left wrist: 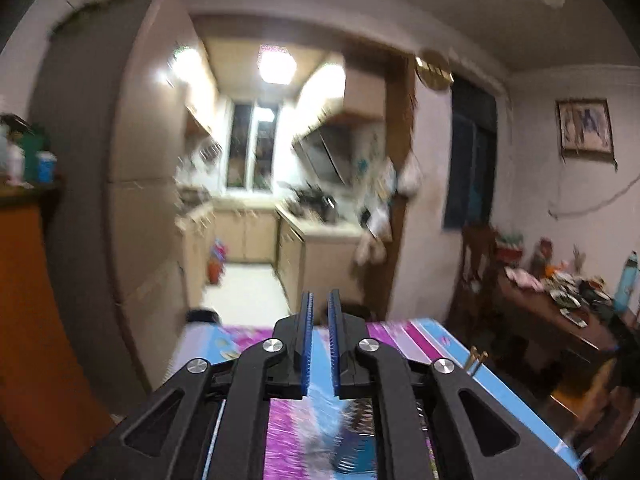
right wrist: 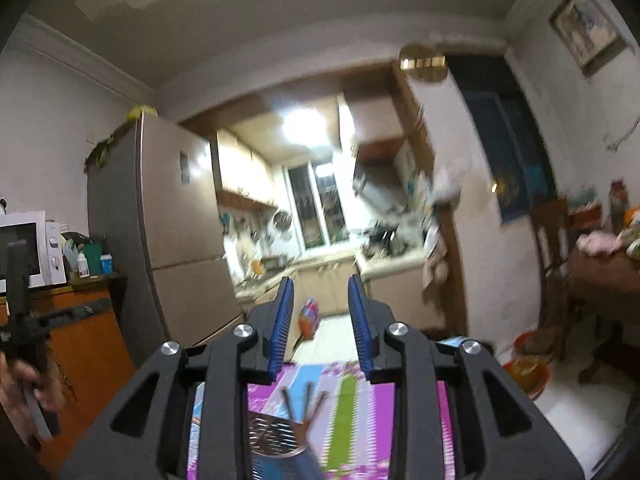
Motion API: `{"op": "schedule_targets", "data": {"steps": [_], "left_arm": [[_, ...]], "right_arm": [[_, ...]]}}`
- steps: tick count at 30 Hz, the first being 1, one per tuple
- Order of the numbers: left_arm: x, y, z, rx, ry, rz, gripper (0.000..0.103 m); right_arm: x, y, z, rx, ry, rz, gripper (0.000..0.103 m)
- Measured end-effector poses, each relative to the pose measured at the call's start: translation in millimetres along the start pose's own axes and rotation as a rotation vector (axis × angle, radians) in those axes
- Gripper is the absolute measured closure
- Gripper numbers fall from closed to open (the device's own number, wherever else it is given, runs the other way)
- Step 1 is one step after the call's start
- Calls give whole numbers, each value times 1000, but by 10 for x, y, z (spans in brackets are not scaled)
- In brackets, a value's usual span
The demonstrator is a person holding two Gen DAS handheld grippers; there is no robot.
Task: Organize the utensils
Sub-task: 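Move both open grippers back over the remaining chopsticks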
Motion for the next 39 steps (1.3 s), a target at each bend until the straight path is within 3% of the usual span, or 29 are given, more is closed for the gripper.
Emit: {"op": "schedule_targets", "data": {"steps": [3, 6, 7, 12, 14, 18, 23, 25, 27, 31, 35, 39], "left_arm": [[188, -5, -504, -94, 87, 50, 73], [208, -223, -989, -142, 119, 149, 67], [198, -340, -1116, -127, 112, 176, 67], [155, -1001, -1521, -41, 113, 276, 64], [189, -1290, -1632, 8, 99, 283, 61], [266, -1923, -1717, 146, 94, 269, 59], [203, -2654, -1900, 288, 53, 275, 59], [110, -2905, -1968, 327, 34, 288, 59], [0, -3098, -2007, 341, 44, 319, 59], [-248, -3359, -2038, 369, 5, 331, 62], [-371, -3518, -2000, 382, 3, 325, 67], [-370, -3545, -1914, 351, 50, 298, 71]], "right_arm": [[-29, 107, -587, -23, -61, -84, 62], [-90, 81, -1080, -12, -134, -133, 55], [-116, 28, -1286, 4, -165, -144, 54], [-181, -369, -1885, 125, -302, -199, 28], [-202, -608, -2010, 199, -353, -209, 24], [-238, -1120, -2117, 356, -361, -156, 21], [-54, -1660, -2123, 477, -285, -80, 18], [106, -1891, -2078, 537, -234, -65, 20], [301, -2102, -2048, 581, -199, -87, 32], [652, -2502, -1930, 670, -119, -132, 46], [787, -2692, -1845, 709, -103, -137, 81], [901, -2780, -1804, 713, -94, -189, 84]]}}
Point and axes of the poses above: each gripper's, at about its wrist camera, not at the fingertips, and z roughly the way its jaws point, x to its left, y to its top, the point moved 3 cm from there along z, roughly the way its jaws point, and after that the axes turned 13 degrees about y, right-handed, at the moved point
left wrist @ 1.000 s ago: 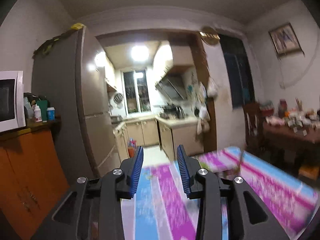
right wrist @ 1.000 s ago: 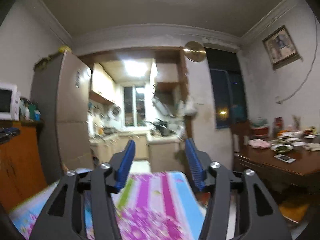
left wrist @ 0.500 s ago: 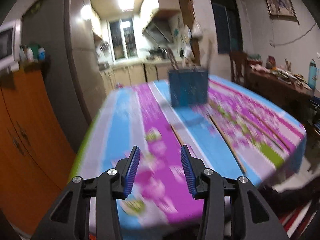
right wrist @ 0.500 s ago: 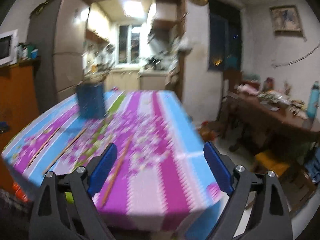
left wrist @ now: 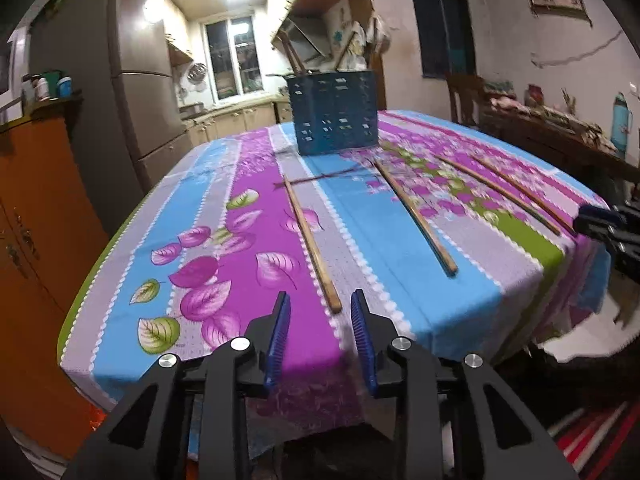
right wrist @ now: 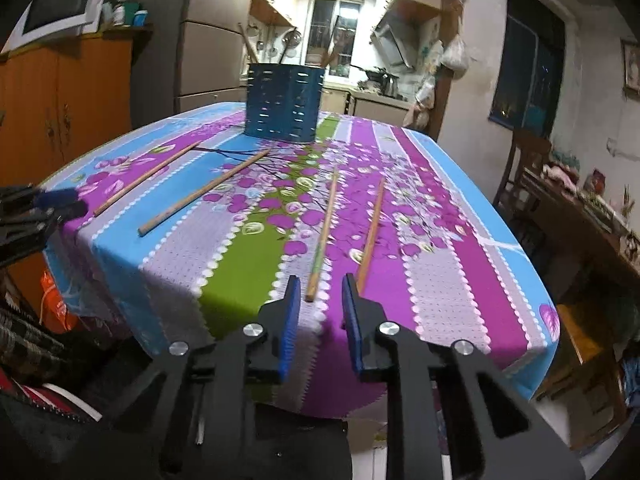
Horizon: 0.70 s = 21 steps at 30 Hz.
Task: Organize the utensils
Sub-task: 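Move both open grippers back over the remaining chopsticks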
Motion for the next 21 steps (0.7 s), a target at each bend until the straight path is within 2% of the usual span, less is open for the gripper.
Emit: {"op": "schedule_targets", "data": {"steps": [3, 7, 21], "left_arm": [[-66, -3, 65, -4, 0, -6, 75], [-133, -23, 137, -2, 3, -9, 75], [-111, -78, 166, -30, -6, -84, 78]], "right_arm": [[13, -29, -12, 3, -8, -14, 87], [43, -43, 99, 29, -4, -34, 91], [-48, -81, 211, 16, -8, 29, 94]]}}
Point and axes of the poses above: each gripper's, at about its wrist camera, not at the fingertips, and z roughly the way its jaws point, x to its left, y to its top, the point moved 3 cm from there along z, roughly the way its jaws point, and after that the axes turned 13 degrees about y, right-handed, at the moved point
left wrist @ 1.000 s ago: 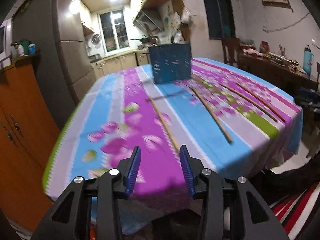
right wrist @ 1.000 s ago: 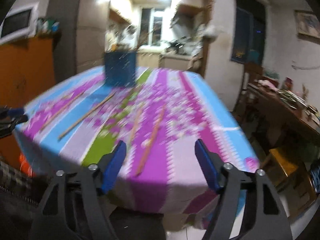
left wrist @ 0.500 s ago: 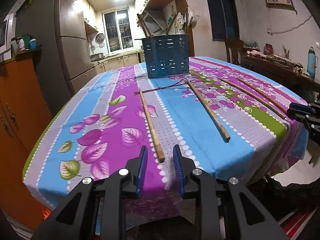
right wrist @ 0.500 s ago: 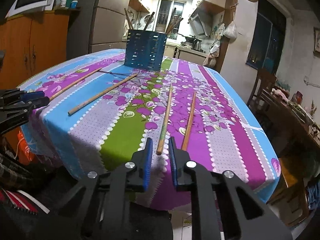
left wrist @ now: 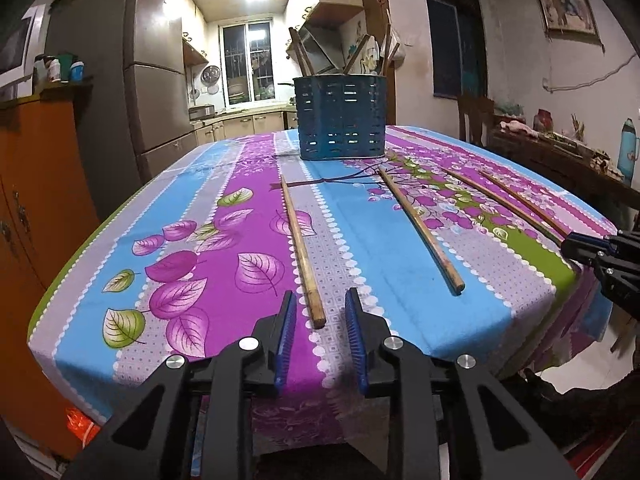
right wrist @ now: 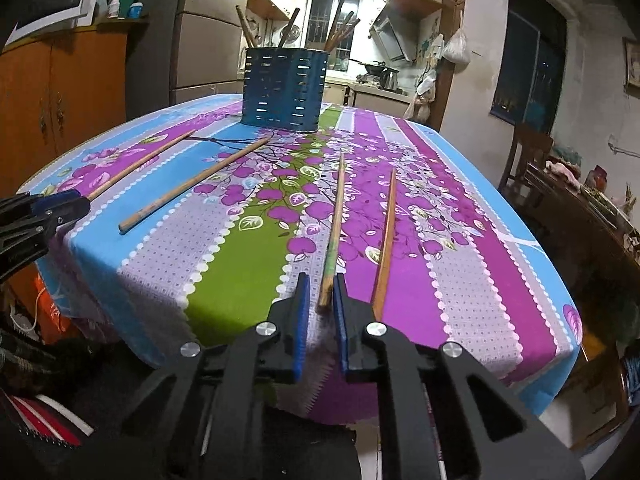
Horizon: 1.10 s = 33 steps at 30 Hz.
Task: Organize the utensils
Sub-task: 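Move both open grippers back over the remaining chopsticks, then grasp a chopstick with the right gripper while the left gripper grasps another chopstick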
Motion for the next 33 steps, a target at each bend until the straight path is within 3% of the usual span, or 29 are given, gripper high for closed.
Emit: {"op": "schedule_targets", "data": {"steps": [8, 20, 33], "left_arm": [[16, -17, 9, -26, -4, -3, 92], [61, -4, -62, -58, 25, -10, 96], [305, 317, -264, -174, 71, 20, 95]], "right_arm": [[-7, -4, -9, -19, 12, 45, 98], [13, 13, -59, -35, 13, 58, 98], [149, 293, -343, -183, -40, -77, 98]]}}
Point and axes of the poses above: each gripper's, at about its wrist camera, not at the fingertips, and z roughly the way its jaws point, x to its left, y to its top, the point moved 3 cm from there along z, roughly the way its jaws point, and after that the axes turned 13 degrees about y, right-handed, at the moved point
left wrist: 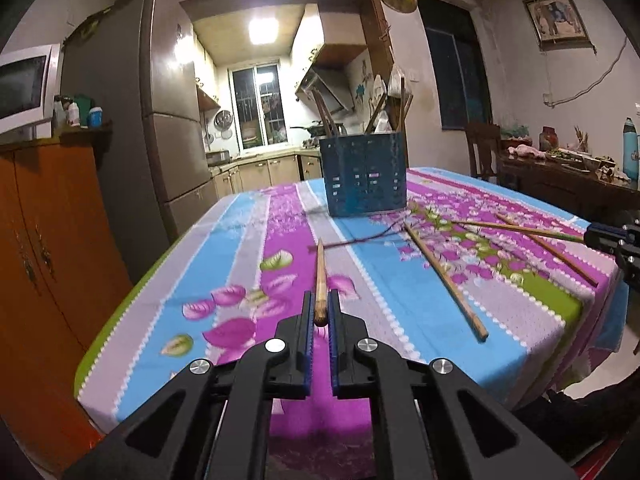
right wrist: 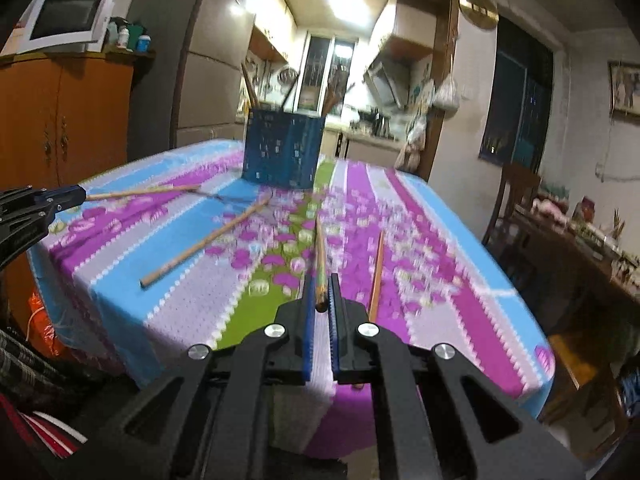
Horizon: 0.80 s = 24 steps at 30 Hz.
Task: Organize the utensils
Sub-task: 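Grasp a chopstick with the right gripper while the left gripper grasps another chopstick, then carry the right gripper's chopstick into the blue holder while the left gripper carries its chopstick there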
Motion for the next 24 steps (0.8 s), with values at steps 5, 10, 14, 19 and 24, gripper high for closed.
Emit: {"op": "schedule_targets", "data": {"steps": [5, 10, 14, 19, 24], "left_arm": [[-31, 156, -65, -50, -10, 16, 95], [-20, 367, -78, -77, -32, 2, 95], [61, 578, -28, -80, -46, -23, 95], [167, 865, 68, -62, -68, -42, 95], [234, 1195, 207, -44, -65, -44, 95]], "right_arm": [[48, 271, -115, -97, -2, -60, 99], [90, 560, -154, -192, -3, -123, 99], [79, 742, -156, -243, -2, -148, 99], [48, 987, -116, -280, 1, -175, 99], [-60, 1238, -56, -296, 31, -146, 99]]}}
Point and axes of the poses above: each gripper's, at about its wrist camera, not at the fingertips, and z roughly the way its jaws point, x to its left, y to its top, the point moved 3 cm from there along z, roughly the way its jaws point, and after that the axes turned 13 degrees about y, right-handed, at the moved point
